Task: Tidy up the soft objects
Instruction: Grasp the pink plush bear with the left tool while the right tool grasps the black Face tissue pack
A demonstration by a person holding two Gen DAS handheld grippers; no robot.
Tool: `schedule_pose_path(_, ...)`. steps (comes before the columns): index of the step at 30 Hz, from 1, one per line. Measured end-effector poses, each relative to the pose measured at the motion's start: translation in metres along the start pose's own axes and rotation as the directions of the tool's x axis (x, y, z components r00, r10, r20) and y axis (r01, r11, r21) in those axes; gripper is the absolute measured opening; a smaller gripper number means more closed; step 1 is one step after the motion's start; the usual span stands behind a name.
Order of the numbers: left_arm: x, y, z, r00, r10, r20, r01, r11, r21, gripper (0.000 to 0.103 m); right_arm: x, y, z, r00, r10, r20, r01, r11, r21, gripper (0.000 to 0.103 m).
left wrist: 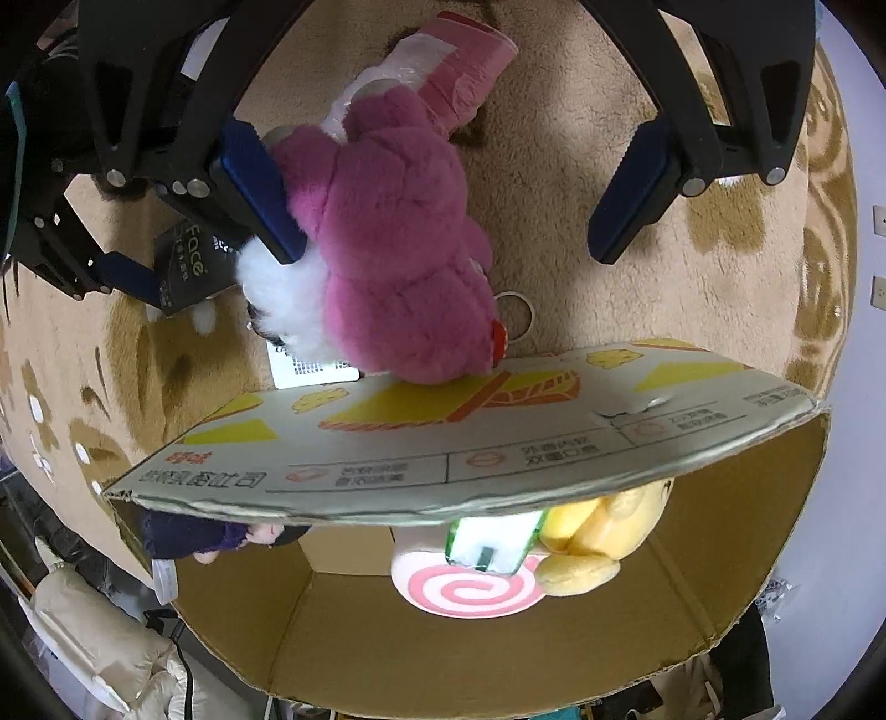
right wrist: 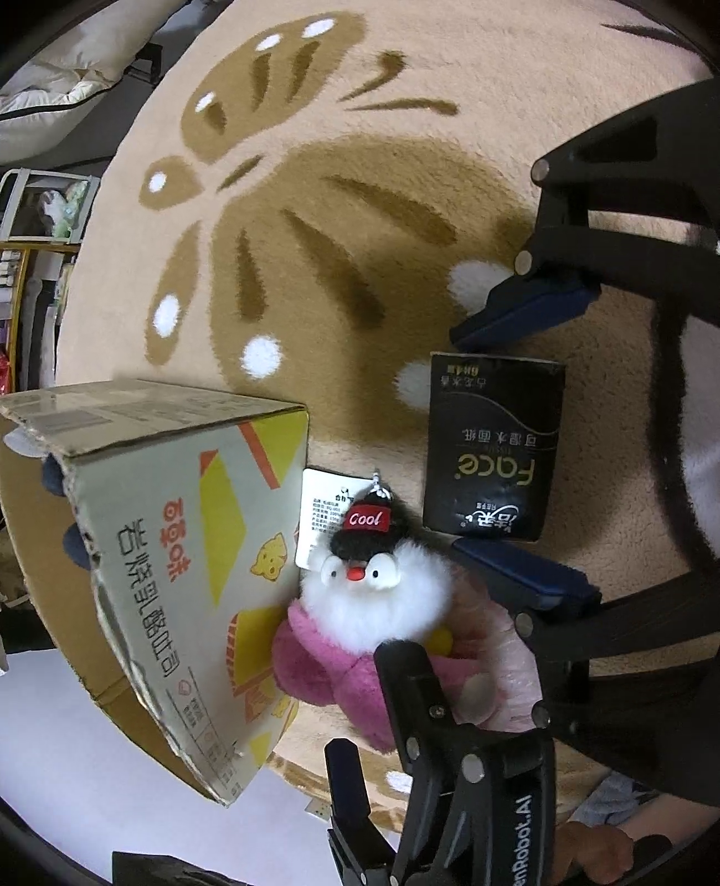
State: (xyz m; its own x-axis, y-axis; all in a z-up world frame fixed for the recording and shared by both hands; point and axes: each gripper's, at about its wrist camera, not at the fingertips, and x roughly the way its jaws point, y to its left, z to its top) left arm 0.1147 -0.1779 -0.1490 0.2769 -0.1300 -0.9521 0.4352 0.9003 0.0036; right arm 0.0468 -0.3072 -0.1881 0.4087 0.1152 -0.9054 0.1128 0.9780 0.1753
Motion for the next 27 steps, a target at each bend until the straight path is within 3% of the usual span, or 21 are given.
schedule_pose_path(5,0.002,0.0,-0.003,1.0,-0.014,-0.019,0.014,1.0,0.008,0.087,0.002,-0.001,0.001,1.0,0.012,-0.01,-0.012,1.0,0.013,0.073)
schedule_pose_path(12,0.002,-0.005,-0.006,0.996,-0.081,-0.037,0.081,0.997,-0.009,0.056,0.002,-0.004,0.003,1.0,0.009,0.006,-0.009,1.0,0.009,0.07)
schedule_pose_path(19,-0.008,-0.013,-0.012,0.995,-0.095,-0.026,0.095,0.995,0.002,0.05,-0.006,0.001,0.006,0.999,0.023,0.03,-0.023,1.0,0.0,0.069)
schedule_pose_path(27,-0.019,0.01,-0.021,0.999,-0.046,-0.001,0.046,0.997,-0.055,0.05,-0.021,0.003,0.002,0.997,0.03,0.067,-0.029,1.0,-0.008,0.069)
